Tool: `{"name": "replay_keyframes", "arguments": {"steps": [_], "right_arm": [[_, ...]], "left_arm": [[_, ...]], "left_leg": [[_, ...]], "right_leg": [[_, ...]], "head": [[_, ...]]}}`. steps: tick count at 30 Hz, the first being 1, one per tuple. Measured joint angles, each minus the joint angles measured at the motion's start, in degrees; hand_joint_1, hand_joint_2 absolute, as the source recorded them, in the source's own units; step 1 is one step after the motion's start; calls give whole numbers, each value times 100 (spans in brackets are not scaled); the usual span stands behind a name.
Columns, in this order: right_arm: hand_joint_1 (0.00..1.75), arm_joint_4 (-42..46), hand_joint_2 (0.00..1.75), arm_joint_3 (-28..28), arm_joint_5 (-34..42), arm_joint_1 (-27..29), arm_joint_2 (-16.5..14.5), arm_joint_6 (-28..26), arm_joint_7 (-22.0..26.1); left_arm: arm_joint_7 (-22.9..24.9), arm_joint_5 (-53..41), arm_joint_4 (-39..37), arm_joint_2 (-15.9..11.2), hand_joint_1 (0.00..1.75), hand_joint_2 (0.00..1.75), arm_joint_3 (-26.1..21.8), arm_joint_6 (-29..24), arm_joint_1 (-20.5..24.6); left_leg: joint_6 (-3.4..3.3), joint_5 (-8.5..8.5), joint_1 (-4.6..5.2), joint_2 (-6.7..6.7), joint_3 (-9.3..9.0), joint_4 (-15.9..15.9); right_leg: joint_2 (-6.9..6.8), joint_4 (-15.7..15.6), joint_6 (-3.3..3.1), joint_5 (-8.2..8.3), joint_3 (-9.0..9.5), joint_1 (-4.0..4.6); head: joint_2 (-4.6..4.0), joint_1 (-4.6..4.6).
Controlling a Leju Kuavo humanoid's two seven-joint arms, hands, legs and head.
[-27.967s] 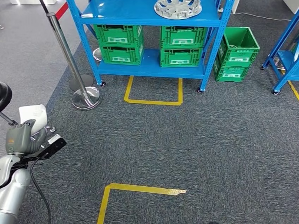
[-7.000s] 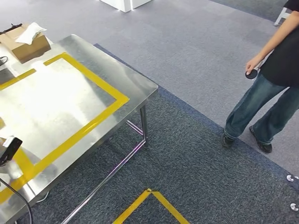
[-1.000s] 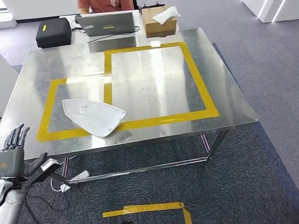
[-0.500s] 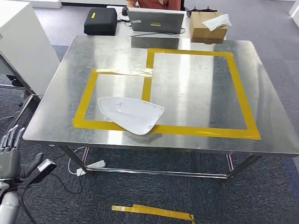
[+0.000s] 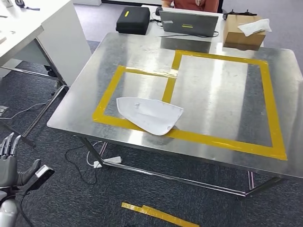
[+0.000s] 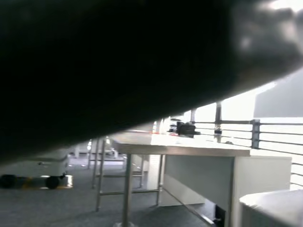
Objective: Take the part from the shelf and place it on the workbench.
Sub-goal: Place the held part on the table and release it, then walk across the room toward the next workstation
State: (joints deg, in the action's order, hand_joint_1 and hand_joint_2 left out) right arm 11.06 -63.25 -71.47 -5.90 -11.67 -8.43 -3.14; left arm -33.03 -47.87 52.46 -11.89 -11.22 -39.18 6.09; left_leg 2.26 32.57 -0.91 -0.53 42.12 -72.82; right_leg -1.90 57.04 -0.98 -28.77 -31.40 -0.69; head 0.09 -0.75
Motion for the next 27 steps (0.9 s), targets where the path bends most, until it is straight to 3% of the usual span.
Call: {"name": "replay_keyframes", "arguments": {"steps": [1,2,4,6,8,9,11,13,14,15,16,18,20,23,25,27], "right_arm": [[0,0,0,0,2,0,0,0,-6],[0,0,0,0,5,-2,-1,1,-11],[0,0,0,0,9,-4,-5,1,-19],[0,0,0,0,12,-10,-8,3,-21],[0,0,0,0,15,-28,-8,11,-25],[0,0,0,0,17,-36,-9,16,-27],[0,0,0,0,27,-42,-9,22,-30],[0,0,0,0,42,-29,-9,24,-32],[0,0,0,0,48,-17,-9,24,-33],[0,-1,0,-1,53,-6,-9,25,-34],[0,-1,0,-1,56,3,-9,25,-36],[0,-1,0,-2,61,6,-9,23,-36],[0,0,0,-2,61,3,-9,23,-36],[0,0,0,-2,62,3,-9,23,-36],[0,0,0,-2,63,2,-8,23,-36],[0,0,0,-2,64,-3,-8,21,-39]], "left_arm": [[-8,-30,-94,6,0,0,-53,-20,-8],[-23,-44,-190,8,0,0,-121,-34,-13],[-62,-42,-361,9,0,0,-280,-56,7],[-83,-17,-537,20,0,0,-422,-75,45],[-86,29,-779,28,0,0,-564,-82,64],[-85,54,-905,32,0,0,-639,-84,64],[-73,91,-1143,47,0,0,-776,-88,99],[-38,102,-1398,90,0,0,-883,-91,158],[-20,104,-1548,121,0,0,-940,-91,177],[-5,109,-1703,152,0,0,-1003,-89,183],[14,126,-1852,179,0,0,-1068,-80,183],[74,193,-2131,228,0,0,-1194,-47,186],[112,242,-2257,250,0,0,-1255,-23,188],[112,247,-2273,253,0,0,-1264,-23,189],[111,263,-2326,276,0,0,-1294,-24,188],[104,297,-2545,328,0,0,-1415,-25,185]], "left_leg": [[7,-103,-11,30,-39,71],[3,-291,-16,84,-202,369],[-38,-604,12,325,-632,1147],[-104,-666,59,459,-827,1524],[-166,-657,77,348,-829,1554],[-194,-665,67,292,-838,1568],[-264,-686,35,176,-854,1595],[-312,-691,26,42,-844,1599],[-323,-691,30,-29,-840,1599],[-325,-690,34,-104,-841,1598],[-326,-688,38,-177,-846,1597],[-321,-684,39,-313,-863,1596],[-316,-681,39,-374,-873,1595],[-314,-680,38,-385,-876,1595],[-304,-678,33,-418,-876,1595],[-205,-662,25,-469,-810,1525]], "right_leg": [[-75,1,7,-10,7,0],[-146,1,21,-23,22,1],[-279,5,70,-64,59,22],[-399,5,132,-105,101,55],[-516,-14,191,-132,150,62],[-499,-4,225,-160,156,52],[-221,306,277,-371,23,29],[108,1110,293,-752,-375,14],[166,1509,295,-897,-586,14],[182,1732,291,-925,-727,16],[187,1720,283,-831,-758,17],[242,1158,251,-417,-552,16],[302,696,228,-152,-352,14],[327,605,223,-108,-309,14],[490,361,203,-28,-202,4],[570,77,139,16,-45,-8]], "head": [[0,-1],[0,-1],[0,-2],[0,8],[0,13],[0,12],[0,35],[0,63],[0,68],[0,68],[0,68],[0,68],[0,68],[0,69],[0,73],[-1,62]]}}
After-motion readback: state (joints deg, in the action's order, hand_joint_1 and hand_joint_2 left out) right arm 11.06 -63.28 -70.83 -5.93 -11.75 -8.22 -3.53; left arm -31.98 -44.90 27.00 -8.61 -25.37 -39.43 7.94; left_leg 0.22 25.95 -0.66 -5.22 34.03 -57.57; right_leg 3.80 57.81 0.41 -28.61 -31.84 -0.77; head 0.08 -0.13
